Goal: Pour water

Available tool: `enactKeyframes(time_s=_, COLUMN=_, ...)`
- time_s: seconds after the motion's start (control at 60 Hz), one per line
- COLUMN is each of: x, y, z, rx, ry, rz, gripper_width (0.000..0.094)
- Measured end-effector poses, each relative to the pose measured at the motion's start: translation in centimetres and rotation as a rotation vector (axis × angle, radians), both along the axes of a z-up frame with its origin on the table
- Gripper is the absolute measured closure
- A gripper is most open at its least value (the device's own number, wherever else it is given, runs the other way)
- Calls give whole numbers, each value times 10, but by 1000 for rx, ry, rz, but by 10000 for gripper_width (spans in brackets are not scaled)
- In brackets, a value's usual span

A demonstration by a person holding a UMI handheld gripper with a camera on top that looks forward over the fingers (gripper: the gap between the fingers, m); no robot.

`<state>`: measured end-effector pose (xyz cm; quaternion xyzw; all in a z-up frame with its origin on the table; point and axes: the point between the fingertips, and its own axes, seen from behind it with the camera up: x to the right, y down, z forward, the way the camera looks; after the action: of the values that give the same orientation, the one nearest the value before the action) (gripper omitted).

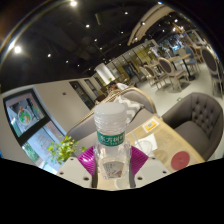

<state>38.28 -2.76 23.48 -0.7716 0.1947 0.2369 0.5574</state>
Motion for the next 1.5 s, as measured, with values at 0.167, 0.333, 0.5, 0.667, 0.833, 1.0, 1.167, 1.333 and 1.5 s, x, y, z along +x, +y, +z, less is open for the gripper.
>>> enactKeyframes(time_s=0.167, x=99, y=11, z=-25, rx=-16, ry=-332, rz=-97, gripper_width=510)
enactKeyframes(time_s=0.333, x=151, y=12, z=-102, rx=-120, ry=-535, rz=-85, gripper_width=511)
enactKeyframes(time_s=0.5, x=158, y=16, z=-160, rx=-173, ry=-600, rz=-28, gripper_width=505)
enactKeyframes(time_s=0.667, x=163, y=12, z=-208, rx=-222, ry=-592, rz=-15, gripper_width=499)
enactKeyframes(time_s=0.833, x=164, y=14, z=-209, rx=-181, ry=-568, rz=-25, gripper_width=454)
enactKeyframes(time_s=1.0, x=163, y=1, z=-213, rx=-272, ry=-531, rz=-30, gripper_width=153)
enactKeyframes(time_s=1.167, x=154, y=-46, z=-190, rx=-375, ry=-502, rz=-40, gripper_width=84)
enactKeyframes(time_s=1.333, x=118, y=-116, z=-142, rx=-424, ry=-523, rz=12, gripper_width=84)
enactKeyframes(time_s=1.5, x=82, y=-181, z=-99, rx=-463, ry=-506, rz=31, gripper_width=84)
